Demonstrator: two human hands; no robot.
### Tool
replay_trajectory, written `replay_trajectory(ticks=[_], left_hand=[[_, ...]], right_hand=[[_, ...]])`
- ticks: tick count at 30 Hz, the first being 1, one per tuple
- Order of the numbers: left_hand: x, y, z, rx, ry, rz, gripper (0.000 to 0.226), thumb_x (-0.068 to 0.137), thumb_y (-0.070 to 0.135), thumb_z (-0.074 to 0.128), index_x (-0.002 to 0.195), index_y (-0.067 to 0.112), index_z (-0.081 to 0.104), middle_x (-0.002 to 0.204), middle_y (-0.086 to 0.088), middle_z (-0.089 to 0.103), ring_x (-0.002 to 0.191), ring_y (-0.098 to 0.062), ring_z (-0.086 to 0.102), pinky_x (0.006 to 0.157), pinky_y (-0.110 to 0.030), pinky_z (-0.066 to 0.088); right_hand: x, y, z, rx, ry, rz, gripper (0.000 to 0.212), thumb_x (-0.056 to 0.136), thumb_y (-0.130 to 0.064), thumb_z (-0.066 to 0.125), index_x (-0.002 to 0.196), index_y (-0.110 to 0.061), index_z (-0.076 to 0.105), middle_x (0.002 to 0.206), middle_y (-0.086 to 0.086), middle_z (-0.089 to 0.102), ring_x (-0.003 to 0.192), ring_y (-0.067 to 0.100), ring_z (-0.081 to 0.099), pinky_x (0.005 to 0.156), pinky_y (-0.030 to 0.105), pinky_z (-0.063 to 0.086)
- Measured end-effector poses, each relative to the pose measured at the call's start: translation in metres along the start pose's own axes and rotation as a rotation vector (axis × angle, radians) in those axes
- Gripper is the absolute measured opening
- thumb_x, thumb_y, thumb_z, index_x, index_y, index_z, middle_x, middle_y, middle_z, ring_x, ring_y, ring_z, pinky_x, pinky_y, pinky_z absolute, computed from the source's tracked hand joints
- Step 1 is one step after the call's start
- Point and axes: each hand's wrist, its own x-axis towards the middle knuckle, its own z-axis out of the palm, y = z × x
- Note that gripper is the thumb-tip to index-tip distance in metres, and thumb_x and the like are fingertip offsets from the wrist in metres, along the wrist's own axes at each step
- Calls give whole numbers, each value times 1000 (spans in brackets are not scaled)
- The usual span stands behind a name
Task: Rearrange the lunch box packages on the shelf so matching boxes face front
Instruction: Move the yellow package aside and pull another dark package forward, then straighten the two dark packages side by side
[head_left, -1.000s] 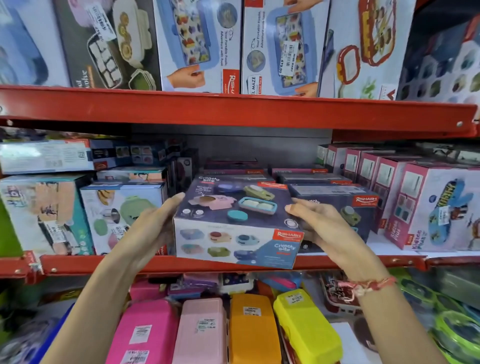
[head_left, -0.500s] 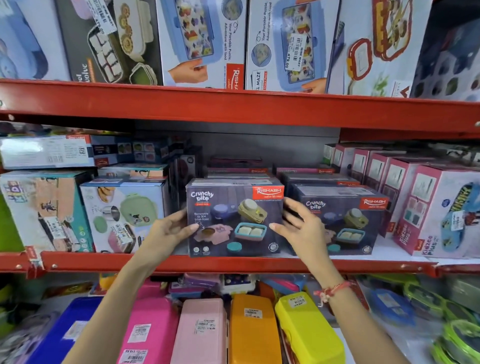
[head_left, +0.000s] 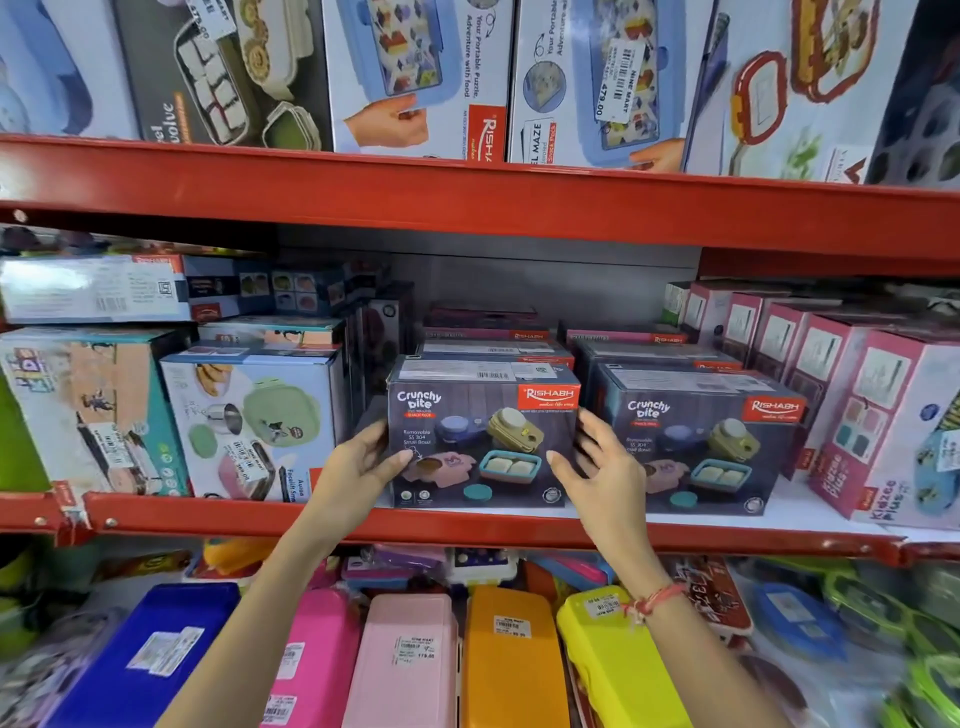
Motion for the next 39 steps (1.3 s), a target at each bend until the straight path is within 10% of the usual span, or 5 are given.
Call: replay_trajectory(ticks=[6, 23, 31, 39], left_hand=[[-18, 5, 7, -77, 36, -107, 65, 85, 70, 32, 134, 31, 50, 134, 15, 56, 128, -6, 47, 114, -36, 30], [-35, 16, 5, -186, -33, -149, 108, 67, 86, 22, 147, 16, 29, 150, -4, 41, 132, -12, 44, 106, -25, 34], [-40, 26, 11, -206, 2, -195, 84, 86, 69, 17, 147, 12, 29, 149, -3, 40, 133, -16, 42, 110, -30, 31], [-56, 43, 43, -86, 660, 144, 34, 101, 28, 33, 113, 16, 62, 110, 0, 68, 104, -12, 63, 93, -32, 51]], right_hand=[[-8, -8, 4, -71, -114, 191, 66, 95, -51, 44, 148, -15, 33, 146, 4, 49, 136, 20, 42, 105, 28, 30], [-30, -15, -12, -84, -133, 186, 62, 95, -56, 34, 147, -22, 37, 147, 0, 48, 136, 17, 42, 99, 23, 28], [-32, -19, -12, -124, -137, 184, 63, 95, -54, 34, 147, -18, 36, 144, 6, 52, 133, 19, 45, 96, 23, 30], [-38, -16, -37, -47, 103, 70, 37, 97, -40, 45, 122, -20, 64, 117, 3, 71, 109, 13, 64, 89, 21, 50]])
